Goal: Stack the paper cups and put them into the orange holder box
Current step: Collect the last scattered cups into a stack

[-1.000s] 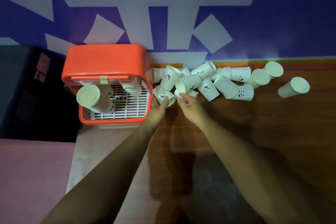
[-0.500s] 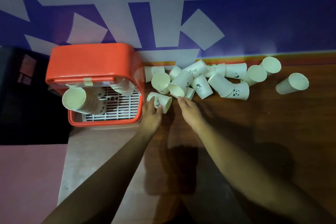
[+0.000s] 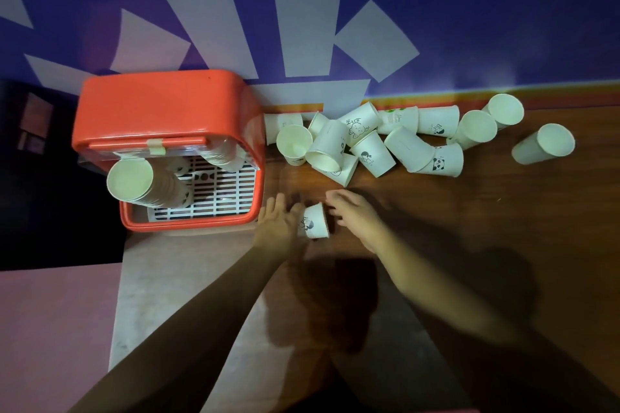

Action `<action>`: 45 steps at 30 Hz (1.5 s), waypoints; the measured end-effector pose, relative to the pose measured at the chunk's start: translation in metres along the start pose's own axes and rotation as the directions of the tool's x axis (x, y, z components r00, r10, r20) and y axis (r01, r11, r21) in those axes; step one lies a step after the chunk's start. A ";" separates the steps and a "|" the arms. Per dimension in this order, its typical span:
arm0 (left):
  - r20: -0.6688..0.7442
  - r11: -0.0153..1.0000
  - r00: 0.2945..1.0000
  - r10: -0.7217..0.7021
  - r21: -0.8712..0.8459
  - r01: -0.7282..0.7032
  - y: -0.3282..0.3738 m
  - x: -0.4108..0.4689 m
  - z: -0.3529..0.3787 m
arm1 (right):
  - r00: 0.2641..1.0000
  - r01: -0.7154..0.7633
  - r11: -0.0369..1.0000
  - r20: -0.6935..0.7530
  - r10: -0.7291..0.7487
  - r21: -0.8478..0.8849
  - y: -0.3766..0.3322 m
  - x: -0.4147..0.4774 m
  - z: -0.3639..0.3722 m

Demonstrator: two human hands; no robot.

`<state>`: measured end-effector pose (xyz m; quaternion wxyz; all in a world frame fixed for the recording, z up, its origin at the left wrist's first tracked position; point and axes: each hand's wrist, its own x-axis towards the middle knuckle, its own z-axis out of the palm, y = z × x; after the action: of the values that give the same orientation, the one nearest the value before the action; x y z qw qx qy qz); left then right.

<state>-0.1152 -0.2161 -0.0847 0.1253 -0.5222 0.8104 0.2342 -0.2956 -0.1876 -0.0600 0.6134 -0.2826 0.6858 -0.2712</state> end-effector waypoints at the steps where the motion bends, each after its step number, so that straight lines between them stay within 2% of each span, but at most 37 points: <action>1: 0.008 0.989 1.000 -0.026 -0.147 0.027 -0.002 -0.002 0.004 | 0.998 0.053 0.994 -0.036 -0.057 -0.091 0.000 -0.004 -0.005; 4: -0.020 0.815 0.987 -0.159 -0.567 0.120 -0.007 -0.012 0.006 | 0.932 0.203 0.914 -0.218 -0.291 -0.353 -0.007 -0.006 -0.019; 6: 0.007 0.622 0.984 -0.180 -0.774 0.119 -0.008 -0.021 0.006 | 0.881 0.229 0.865 -0.284 -0.379 -0.446 -0.020 -0.001 -0.022; 8: 0.048 0.419 0.986 -0.159 -0.901 0.111 -0.010 -0.030 0.008 | 0.844 0.259 0.803 -0.278 -0.458 -0.537 -0.036 0.006 -0.018; 9: 0.052 0.369 0.986 -0.161 -0.923 0.109 -0.011 -0.033 0.011 | 0.825 0.278 0.750 -0.250 -0.506 -0.600 -0.044 0.009 -0.014; 11: 0.050 0.351 0.984 -0.173 -0.930 0.109 -0.015 -0.036 0.018 | 0.813 0.282 0.589 -0.137 -0.566 -0.757 -0.055 0.018 -0.005; 14: 0.041 0.386 0.981 -0.189 -0.916 0.113 -0.018 -0.040 0.024 | 0.846 0.191 0.263 0.022 -0.532 -0.946 -0.061 0.033 0.005; 15: 0.036 0.388 0.981 -0.190 -0.915 0.109 -0.019 -0.040 0.025 | 0.841 0.175 0.196 0.043 -0.539 -0.965 -0.063 0.037 0.006; 17: 0.024 0.405 0.982 -0.186 -0.909 0.099 -0.021 -0.042 0.026 | 0.815 0.170 0.150 0.053 -0.577 -0.974 -0.066 0.040 0.005; 21: -0.004 0.444 0.985 -0.172 -0.893 0.074 -0.024 -0.042 0.027 | 0.785 0.239 0.271 0.021 -0.619 -0.932 -0.062 0.031 -0.004; 25: -0.032 0.485 0.989 -0.145 -0.873 0.043 -0.020 -0.042 0.029 | 0.759 0.248 0.480 -0.139 -0.637 -0.842 -0.052 0.010 -0.018; 28: -0.059 0.515 0.991 -0.123 -0.857 0.013 -0.010 -0.039 0.026 | 0.702 0.337 0.588 -0.220 -0.677 -0.735 -0.045 -0.023 -0.026; 31: -0.046 0.544 0.996 -0.074 -0.839 0.001 0.002 -0.034 0.022 | 0.742 0.368 0.659 -0.220 -0.633 -0.656 -0.032 -0.050 -0.031; 33: -0.043 0.569 0.999 -0.025 -0.822 -0.021 0.012 -0.030 0.023 | 0.766 0.364 0.675 -0.207 -0.609 -0.642 -0.021 -0.060 -0.032; 35: -0.043 0.594 0.999 0.033 -0.803 -0.054 0.023 -0.027 0.025 | 0.759 0.354 0.662 -0.210 -0.616 -0.661 -0.010 -0.064 -0.034; 37: -0.037 0.612 0.996 0.087 -0.786 -0.083 0.032 -0.026 0.030 | 0.785 0.289 0.640 -0.206 -0.584 -0.712 0.000 -0.064 -0.037; 39: -0.039 0.635 0.992 0.123 -0.764 -0.109 0.039 -0.028 0.032 | 0.834 0.229 0.576 -0.148 -0.532 -0.785 0.010 -0.067 -0.034; 42: -0.061 0.675 0.982 0.177 -0.719 -0.166 0.041 -0.034 0.035 | 0.850 0.272 0.465 -0.015 -0.526 -0.842 0.025 -0.076 -0.026; 43: -0.076 0.686 0.978 0.195 -0.702 -0.191 0.038 -0.035 0.035 | 0.841 0.286 0.466 -0.013 -0.540 -0.837 0.028 -0.078 -0.026; 45: -0.072 0.759 0.979 0.190 -0.622 -0.193 0.023 -0.034 0.037 | 0.833 0.267 0.551 -0.098 -0.544 -0.790 0.028 -0.075 -0.031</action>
<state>-0.1228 -0.1630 -0.0952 -0.0815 -0.4490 0.7357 0.5005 -0.3217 -0.1137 -0.0252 0.2350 -0.6120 0.7413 -0.1436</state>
